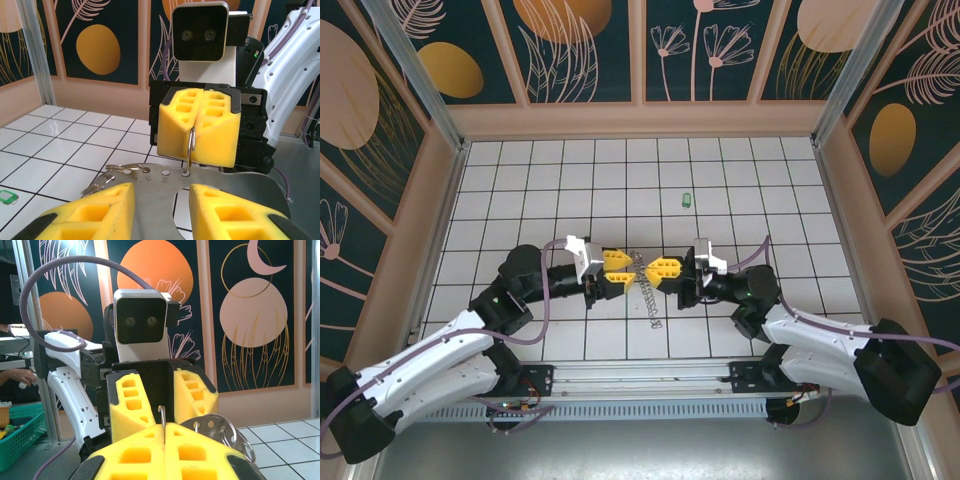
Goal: Put the keys on the keyring
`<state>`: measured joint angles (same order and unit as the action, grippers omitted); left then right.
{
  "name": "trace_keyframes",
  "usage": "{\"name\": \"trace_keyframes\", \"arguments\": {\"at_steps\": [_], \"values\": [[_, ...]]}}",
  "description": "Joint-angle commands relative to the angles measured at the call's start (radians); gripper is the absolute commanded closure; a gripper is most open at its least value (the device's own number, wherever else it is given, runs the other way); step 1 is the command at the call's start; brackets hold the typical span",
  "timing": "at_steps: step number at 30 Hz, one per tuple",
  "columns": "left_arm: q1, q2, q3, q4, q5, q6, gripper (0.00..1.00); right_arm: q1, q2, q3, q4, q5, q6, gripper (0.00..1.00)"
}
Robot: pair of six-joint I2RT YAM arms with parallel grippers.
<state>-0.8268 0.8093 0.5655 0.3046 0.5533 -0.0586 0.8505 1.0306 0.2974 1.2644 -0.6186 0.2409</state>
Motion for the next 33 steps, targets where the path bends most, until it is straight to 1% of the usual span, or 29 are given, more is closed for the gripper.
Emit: {"name": "trace_keyframes", "arguments": {"at_steps": [1,7,13,16,20,22,25,29,30,33], "values": [[-0.003,0.005,0.005,0.081,0.043,-0.026,0.68,-0.002,0.012,-0.010,0.125,0.019,0.021,1.00],[-0.004,0.020,0.008,0.112,0.059,-0.037,0.72,-0.002,0.022,-0.015,0.139,0.023,0.025,1.00],[-0.007,0.045,0.017,0.123,0.063,-0.036,0.77,-0.002,0.035,-0.021,0.164,0.023,0.034,1.00],[-0.015,0.056,0.019,0.131,0.061,-0.034,0.81,-0.001,0.042,-0.020,0.170,0.022,0.037,1.00],[-0.017,0.059,0.019,0.136,0.058,-0.033,0.84,-0.001,0.048,-0.026,0.174,0.021,0.037,1.00],[-0.020,0.057,0.020,0.136,0.054,-0.033,0.88,0.001,0.052,-0.023,0.172,0.016,0.037,1.00],[-0.019,0.050,0.020,0.128,0.037,-0.025,1.00,0.002,0.051,-0.024,0.159,0.008,0.032,1.00],[-0.019,0.029,0.023,0.091,0.011,-0.007,1.00,0.008,0.029,-0.021,0.089,0.000,0.003,1.00],[-0.020,0.024,0.034,0.053,0.002,0.013,1.00,0.011,0.017,-0.018,0.050,0.004,-0.011,0.99],[-0.020,0.019,0.094,-0.134,-0.043,0.097,1.00,0.029,-0.037,-0.011,-0.083,0.038,-0.074,0.78]]}}
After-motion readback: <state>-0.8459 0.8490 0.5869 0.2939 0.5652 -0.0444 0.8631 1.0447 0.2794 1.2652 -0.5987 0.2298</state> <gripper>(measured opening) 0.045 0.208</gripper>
